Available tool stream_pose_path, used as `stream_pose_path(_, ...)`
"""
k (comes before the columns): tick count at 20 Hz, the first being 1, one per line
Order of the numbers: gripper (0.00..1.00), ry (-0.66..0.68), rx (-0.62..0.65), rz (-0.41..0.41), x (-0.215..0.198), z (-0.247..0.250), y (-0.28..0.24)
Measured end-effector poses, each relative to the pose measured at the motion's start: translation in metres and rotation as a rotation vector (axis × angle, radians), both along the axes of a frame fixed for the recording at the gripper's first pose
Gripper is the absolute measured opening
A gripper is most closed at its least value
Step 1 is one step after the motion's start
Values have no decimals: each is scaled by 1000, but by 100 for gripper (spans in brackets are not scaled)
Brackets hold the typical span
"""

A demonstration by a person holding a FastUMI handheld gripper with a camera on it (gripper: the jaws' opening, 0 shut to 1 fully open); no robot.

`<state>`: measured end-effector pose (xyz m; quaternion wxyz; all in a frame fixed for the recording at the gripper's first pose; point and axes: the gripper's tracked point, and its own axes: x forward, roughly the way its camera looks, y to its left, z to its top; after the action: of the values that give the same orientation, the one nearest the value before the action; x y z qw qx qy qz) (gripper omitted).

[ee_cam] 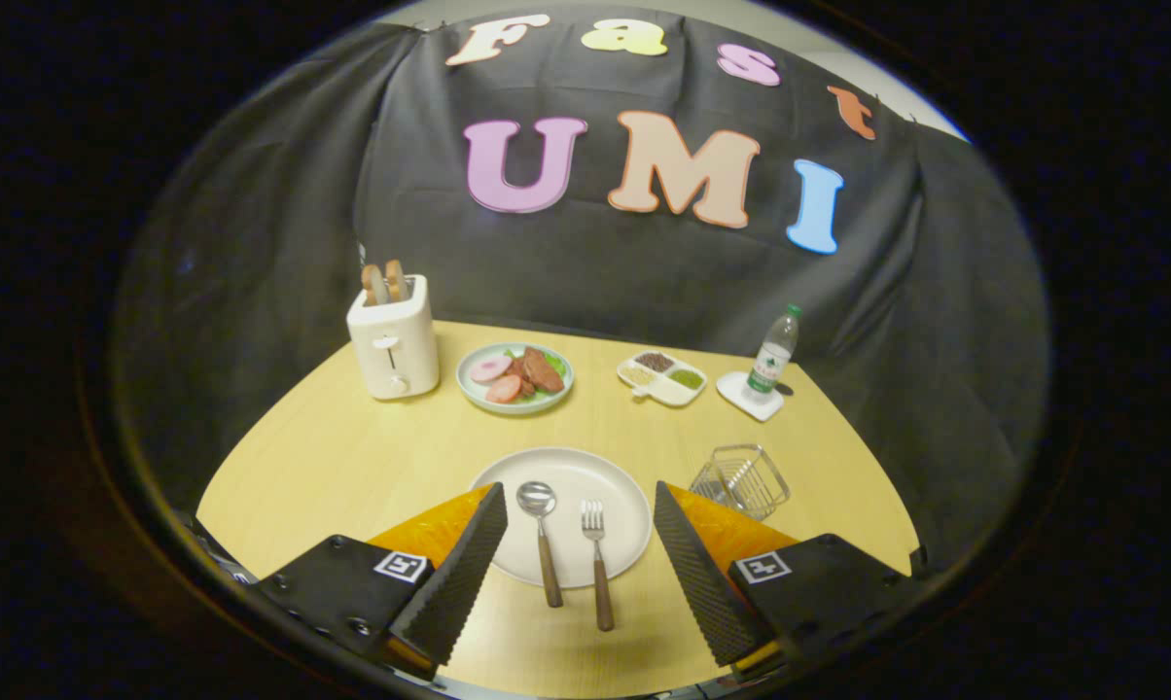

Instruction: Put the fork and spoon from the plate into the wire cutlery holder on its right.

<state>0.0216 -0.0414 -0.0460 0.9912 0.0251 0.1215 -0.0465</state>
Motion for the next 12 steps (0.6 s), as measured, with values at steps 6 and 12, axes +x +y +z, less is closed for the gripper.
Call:
stream_pose_path(6, 98, 293, 25, -76, 9, -47, -13)
stream_pose_path(12, 97, 618, 87, -132, 5, -87, -26)
